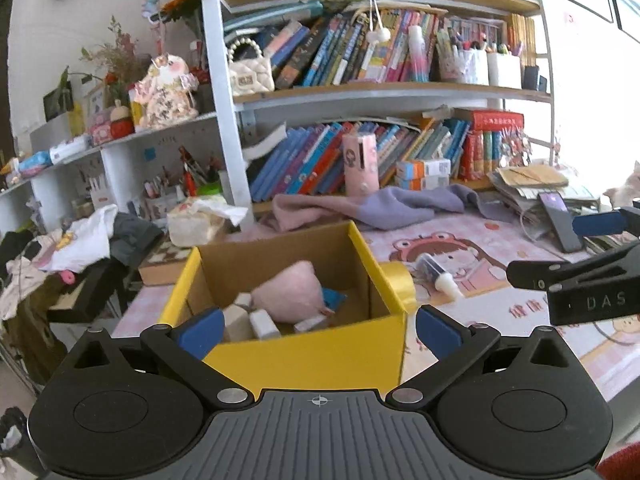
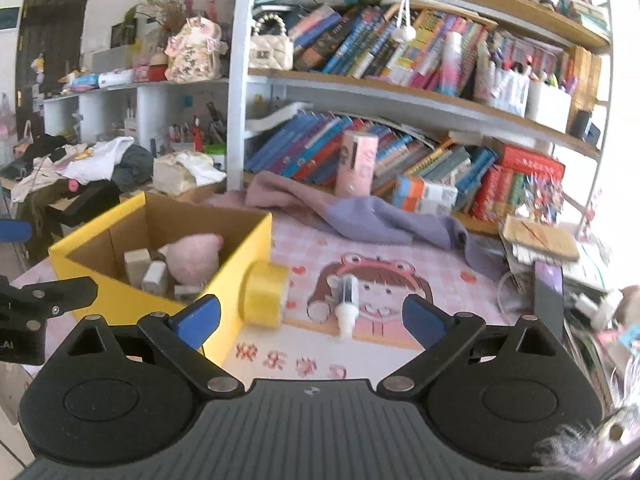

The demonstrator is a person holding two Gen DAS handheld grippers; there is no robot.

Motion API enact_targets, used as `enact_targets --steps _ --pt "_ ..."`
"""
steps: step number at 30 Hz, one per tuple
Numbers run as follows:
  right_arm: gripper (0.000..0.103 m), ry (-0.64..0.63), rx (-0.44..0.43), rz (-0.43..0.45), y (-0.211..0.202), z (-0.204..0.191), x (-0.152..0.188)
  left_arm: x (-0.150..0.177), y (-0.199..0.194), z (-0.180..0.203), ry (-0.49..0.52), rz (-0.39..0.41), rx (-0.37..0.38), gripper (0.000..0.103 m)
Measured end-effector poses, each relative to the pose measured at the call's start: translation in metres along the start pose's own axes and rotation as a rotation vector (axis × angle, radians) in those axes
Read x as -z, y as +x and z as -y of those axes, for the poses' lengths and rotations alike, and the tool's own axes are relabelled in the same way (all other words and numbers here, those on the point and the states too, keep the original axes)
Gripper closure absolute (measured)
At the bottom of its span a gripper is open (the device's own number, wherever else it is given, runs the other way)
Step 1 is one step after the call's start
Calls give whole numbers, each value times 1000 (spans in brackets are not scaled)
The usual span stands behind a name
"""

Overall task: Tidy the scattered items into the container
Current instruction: 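Move the left tool to the yellow tape roll while the right tool approaches the white bottle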

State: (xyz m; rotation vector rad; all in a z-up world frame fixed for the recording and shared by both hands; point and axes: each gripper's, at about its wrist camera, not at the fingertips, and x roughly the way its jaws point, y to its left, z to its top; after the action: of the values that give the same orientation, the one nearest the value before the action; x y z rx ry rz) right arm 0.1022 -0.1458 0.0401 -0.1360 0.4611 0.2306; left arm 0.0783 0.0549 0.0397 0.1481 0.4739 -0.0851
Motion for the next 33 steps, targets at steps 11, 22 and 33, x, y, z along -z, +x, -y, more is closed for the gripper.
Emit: enact_targets --steps 11,22,33 --pt "5 -15 45 -108 -4 -6 35 17 9 13 -6 -84 33 0" --pt "5 -17 32 -235 3 -3 54 34 23 15 -82 -185 72 0" --pt "4 -26 -26 -311 31 20 59 34 53 48 -47 -292 79 0"
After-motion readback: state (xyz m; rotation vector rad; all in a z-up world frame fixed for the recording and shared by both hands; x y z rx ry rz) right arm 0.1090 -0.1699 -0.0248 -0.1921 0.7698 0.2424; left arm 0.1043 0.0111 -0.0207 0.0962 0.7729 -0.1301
